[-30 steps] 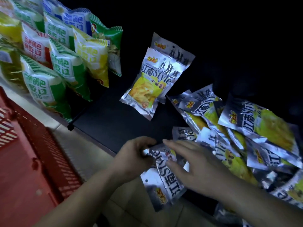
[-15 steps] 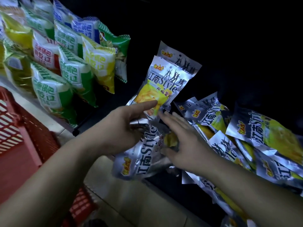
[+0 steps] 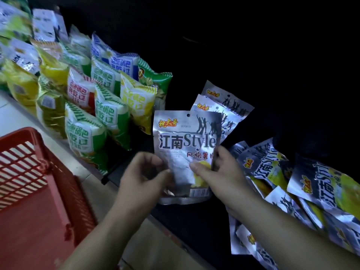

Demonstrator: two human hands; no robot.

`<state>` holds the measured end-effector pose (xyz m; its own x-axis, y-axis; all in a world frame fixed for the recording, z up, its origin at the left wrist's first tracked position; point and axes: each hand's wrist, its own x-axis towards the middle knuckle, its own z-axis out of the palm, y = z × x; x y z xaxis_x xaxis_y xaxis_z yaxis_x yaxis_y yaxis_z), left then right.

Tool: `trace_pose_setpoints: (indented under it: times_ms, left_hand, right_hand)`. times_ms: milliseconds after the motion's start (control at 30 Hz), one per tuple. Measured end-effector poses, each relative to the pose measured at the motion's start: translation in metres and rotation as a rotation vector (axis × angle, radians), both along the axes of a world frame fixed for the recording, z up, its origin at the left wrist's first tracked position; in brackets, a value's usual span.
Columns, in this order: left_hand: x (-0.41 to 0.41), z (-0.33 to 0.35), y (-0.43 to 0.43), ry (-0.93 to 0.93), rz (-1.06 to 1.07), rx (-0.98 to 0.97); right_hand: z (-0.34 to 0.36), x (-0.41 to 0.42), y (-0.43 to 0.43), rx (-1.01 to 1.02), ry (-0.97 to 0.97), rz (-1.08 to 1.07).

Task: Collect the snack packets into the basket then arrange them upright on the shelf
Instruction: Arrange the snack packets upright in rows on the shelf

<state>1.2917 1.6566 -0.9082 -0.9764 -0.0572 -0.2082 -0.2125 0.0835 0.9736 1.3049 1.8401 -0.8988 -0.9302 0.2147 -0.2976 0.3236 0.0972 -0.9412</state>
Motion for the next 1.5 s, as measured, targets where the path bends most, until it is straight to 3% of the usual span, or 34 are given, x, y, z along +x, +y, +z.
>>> trace_pose_setpoints:
  times_ms: [33,100,200,233,400,500,667,833,967,1067,1233,1367,1500]
  left_hand:
    - [0.005,-0.001,0.002,-0.071,-0.019,0.121]
    - [0.010,-0.003,0.003,-0.082,-0.031,0.170]
    - [0.014,0.000,0.007,0.035,-0.009,-0.041]
    - [0.016,0.003,0.010,0.085,-0.017,-0.108]
    - [0.032,0.014,0.025,0.256,-0.049,-0.193]
    - [0.039,0.022,0.030,0.310,-0.180,-0.090]
    - [0.024,0.011,0.020,0.186,-0.057,0.011]
    - [0.016,0.002,0.016,-0.041,-0.094,0.272]
    - [0.012,-0.007,0.014,0.028,-0.052,0.156]
    - [0.009,-0.012,0.011,0.050,-0.051,0.119]
    - [0.009,-0.018,0.006,0.029,-0.145,0.096]
    - [0.001,-0.020,0.004,-0.046,-0.127,0.146]
    - [-0.025,-0.031,0.003,-0.010,-0.158,0.026]
  right_hand:
    - [-0.001,0.002,-0.001,-0.035,0.002,-0.009]
    - [0.004,0.007,-0.003,-0.008,0.019,-0.046]
    - [0.006,0.013,0.000,0.305,0.069,-0.097]
    - [0.006,0.014,-0.002,0.324,0.104,-0.080]
    - [0.013,0.017,-0.026,-0.236,0.079,-0.001]
    - [0.019,0.016,-0.025,-0.269,0.120,0.001]
    - [0.021,0.018,-0.012,-0.201,0.103,-0.086]
    - [0.023,0.017,-0.010,-0.200,0.060,-0.067]
    - [0.017,0.022,-0.005,0.001,0.183,-0.051]
    - [0.007,0.023,-0.004,0.097,0.172,0.040]
    - [-0.003,0.019,0.002,-0.062,0.012,0.049]
    - [-0.012,0.018,0.008,-0.053,-0.002,0.025]
    - [-0.021,0.012,0.005,-0.034,0.017,-0.044]
